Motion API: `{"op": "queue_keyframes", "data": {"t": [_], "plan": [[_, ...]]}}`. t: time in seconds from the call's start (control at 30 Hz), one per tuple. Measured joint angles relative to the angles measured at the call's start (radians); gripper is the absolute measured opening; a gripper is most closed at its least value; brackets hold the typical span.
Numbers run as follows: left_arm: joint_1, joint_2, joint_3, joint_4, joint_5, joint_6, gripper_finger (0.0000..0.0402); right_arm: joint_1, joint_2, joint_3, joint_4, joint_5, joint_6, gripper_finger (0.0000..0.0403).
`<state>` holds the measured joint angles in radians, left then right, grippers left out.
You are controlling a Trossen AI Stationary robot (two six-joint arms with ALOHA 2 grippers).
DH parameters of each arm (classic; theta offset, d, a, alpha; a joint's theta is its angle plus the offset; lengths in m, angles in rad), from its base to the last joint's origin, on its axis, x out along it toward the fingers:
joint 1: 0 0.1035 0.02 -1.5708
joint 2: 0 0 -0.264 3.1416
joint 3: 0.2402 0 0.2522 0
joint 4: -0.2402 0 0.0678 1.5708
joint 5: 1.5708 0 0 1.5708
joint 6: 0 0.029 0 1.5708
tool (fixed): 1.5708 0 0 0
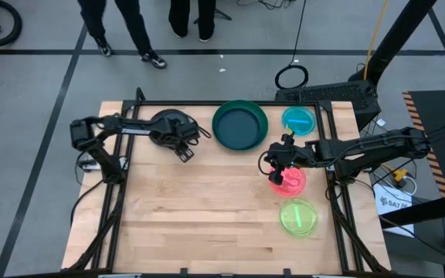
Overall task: Stack plastic plates
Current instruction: Stack the dark blue plate on top of the dark blue plate
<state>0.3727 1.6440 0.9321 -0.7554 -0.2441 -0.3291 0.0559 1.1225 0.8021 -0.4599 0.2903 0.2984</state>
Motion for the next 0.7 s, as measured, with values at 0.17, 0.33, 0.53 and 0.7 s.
{"op": "queue_keyframes", "data": {"t": [0.17, 0.33, 0.53, 0.7], "plan": [[0.018, 0.083, 0.002, 0.056, -0.001, 0.040, 0.0163, 0.000, 0.000, 0.000, -0.001, 0.000, 0.000, 0.0018], [0.019, 0.113, 0.003, 0.069, -0.006, 0.053, 0.0157, 0.000, 0.000, 0.000, 0.000, 0.000, 0.000, 0.0018], [0.017, 0.108, 0.002, 0.077, -0.004, 0.038, 0.0084, 0.000, 0.000, 0.000, 0.000, 0.000, -0.014, 0.0018], [0.021, 0.110, 0.002, 0.083, -0.110, 0.011, 0.0027, 0.000, 0.000, 0.000, 0.000, 0.000, -0.015, 0.0018]]}}
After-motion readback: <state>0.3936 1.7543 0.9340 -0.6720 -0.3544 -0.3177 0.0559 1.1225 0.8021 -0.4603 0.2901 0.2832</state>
